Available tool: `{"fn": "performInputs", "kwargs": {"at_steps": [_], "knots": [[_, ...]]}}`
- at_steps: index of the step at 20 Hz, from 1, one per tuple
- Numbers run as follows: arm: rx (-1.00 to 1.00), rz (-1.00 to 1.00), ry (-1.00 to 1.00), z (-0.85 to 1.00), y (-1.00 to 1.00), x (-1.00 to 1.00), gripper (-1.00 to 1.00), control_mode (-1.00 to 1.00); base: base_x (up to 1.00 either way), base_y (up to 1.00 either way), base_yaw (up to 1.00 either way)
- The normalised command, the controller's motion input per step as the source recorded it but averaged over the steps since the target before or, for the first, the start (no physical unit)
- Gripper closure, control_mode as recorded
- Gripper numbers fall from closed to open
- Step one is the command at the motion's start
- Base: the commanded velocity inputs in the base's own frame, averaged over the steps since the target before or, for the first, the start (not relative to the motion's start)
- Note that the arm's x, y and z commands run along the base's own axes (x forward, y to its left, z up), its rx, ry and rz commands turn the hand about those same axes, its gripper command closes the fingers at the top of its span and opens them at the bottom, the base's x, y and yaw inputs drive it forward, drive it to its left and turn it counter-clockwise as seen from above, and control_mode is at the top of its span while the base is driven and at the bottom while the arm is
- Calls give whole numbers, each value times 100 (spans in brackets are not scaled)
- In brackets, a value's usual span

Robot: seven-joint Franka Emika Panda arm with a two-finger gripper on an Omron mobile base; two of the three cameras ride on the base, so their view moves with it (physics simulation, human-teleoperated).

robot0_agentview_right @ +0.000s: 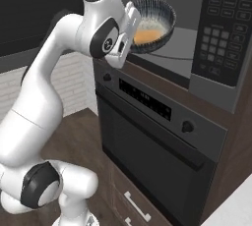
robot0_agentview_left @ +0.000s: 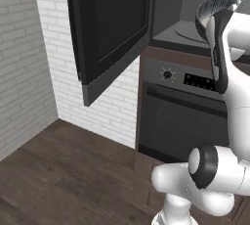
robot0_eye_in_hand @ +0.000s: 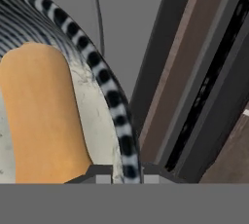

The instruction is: Pick the squash from the sink and place it in the bowl. Then pick the bowl and place it in the microwave. Then close the microwave door and press the start button.

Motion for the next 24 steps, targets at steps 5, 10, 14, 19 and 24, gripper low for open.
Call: {"fn": "performInputs", "kwargs": {"at_steps": [5, 10, 14, 19, 24], "knots": [[-7, -12, 1, 23, -24, 31, 100, -100, 0, 0, 0], [0, 2, 3, 3, -32, 22, 100, -100, 0, 0, 0], [0, 8, 1, 0, -21, 24, 100, -100, 0, 0, 0], [0, 9, 1, -13, -19, 33, 100, -100, 0, 0, 0], [0, 7, 6, -29, -10, 37, 100, -100, 0, 0, 0]]}}
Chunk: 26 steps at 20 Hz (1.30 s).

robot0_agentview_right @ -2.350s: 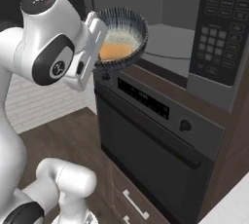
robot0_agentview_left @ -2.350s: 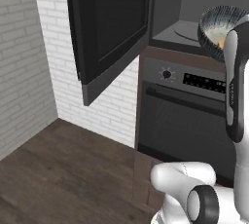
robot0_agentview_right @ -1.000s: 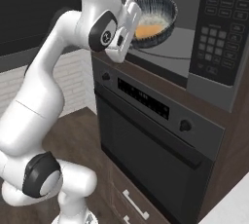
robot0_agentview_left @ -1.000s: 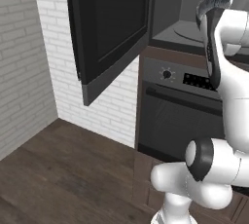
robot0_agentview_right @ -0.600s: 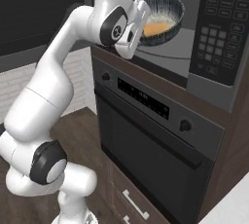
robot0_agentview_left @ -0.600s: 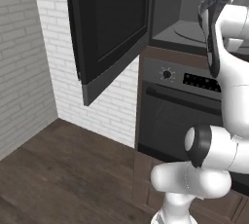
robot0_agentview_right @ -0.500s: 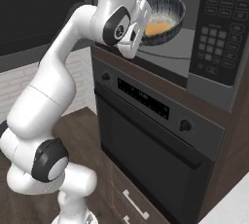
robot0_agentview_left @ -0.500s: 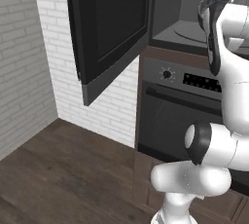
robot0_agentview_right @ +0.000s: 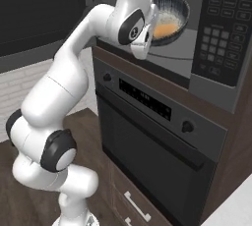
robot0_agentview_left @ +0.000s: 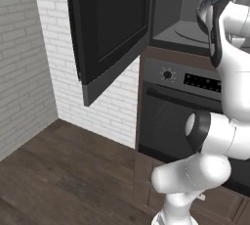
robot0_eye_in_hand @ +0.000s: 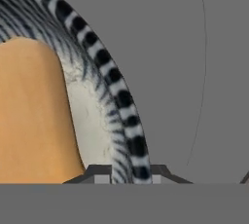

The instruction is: Pick the squash from the sink and place it in the bowl. Then pick the bowl and place it in the microwave. Then close the microwave door and press the start button.

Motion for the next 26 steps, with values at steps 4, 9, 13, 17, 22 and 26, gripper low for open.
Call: {"fn": "performInputs", "kwargs": {"at_steps": [4, 9, 13, 17, 22, 26], "knots": [[0, 6, 5, -18, -10, 29, 100, -100, 0, 0, 0], [0, 2, 5, -12, -3, 6, -100, -100, 0, 0, 0], [0, 0, -7, 0, 0, 0, -100, -100, 0, 0, 0], [4, 3, -41, 0, 0, -4, -100, -100, 0, 0, 0], [1, 5, -63, -2, 6, -31, -100, -100, 0, 0, 0], [0, 4, -37, 0, 9, -56, -100, -100, 0, 0, 0]]}}
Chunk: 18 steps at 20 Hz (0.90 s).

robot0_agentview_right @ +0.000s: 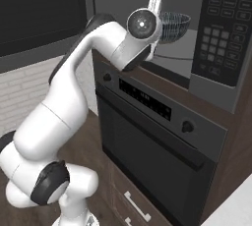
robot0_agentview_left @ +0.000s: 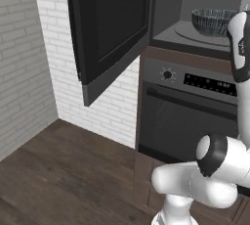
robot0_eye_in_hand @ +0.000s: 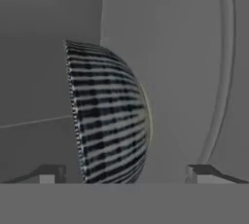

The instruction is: Pick the squash from the sink and place it in the bowl. Then pick the bowl and place it in the microwave. Then close the microwave door and press the start button.

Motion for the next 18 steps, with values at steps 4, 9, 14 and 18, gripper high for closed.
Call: {"fn": "performInputs", "kwargs": {"at_steps": [4, 9, 14, 18], "knots": [[-1, 1, -23, 9, 32, -97, -100, -100, 0, 0, 0], [-10, -1, -26, 32, 58, -100, -100, -100, 0, 0, 0], [-9, -2, -8, 46, 52, -100, -100, -100, 0, 0, 0], [-2, -2, 3, 26, 45, -99, -100, -100, 0, 0, 0]]}}
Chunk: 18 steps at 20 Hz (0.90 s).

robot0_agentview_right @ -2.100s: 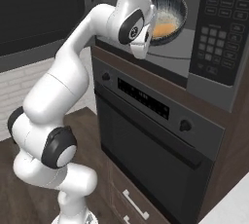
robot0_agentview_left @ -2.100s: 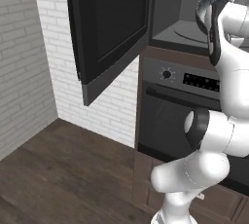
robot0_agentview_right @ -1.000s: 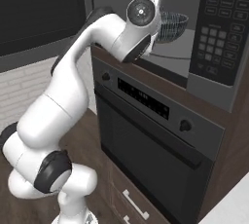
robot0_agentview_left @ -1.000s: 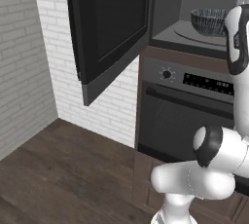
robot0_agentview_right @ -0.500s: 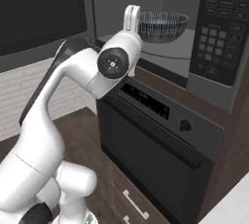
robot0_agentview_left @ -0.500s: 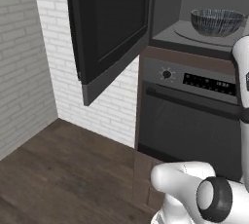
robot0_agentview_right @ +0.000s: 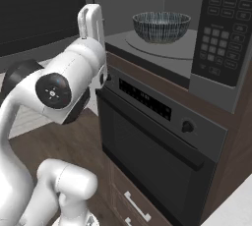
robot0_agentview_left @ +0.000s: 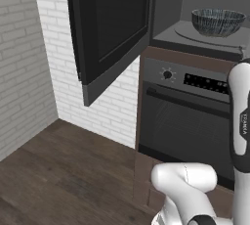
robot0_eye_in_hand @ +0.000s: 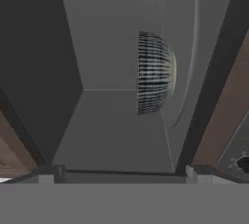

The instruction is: Pick the squash from the sink and place it in the bowl. Then pick the bowl and place it in the microwave. Then close the microwave door and press the start button.

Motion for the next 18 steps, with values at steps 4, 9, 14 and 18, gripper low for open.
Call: {"fn": "performInputs", "kwargs": {"at_steps": [4, 9, 14, 18], "knots": [[0, -6, 5, 1, 51, -94, -100, -100, 0, 0, 0], [10, -1, 12, 0, 60, -96, -100, -100, 0, 0, 0], [7, 0, 4, -1, 66, -94, -100, -100, 0, 0, 0], [0, 0, 0, 0, 97, -52, -100, -100, 0, 0, 0]]}}
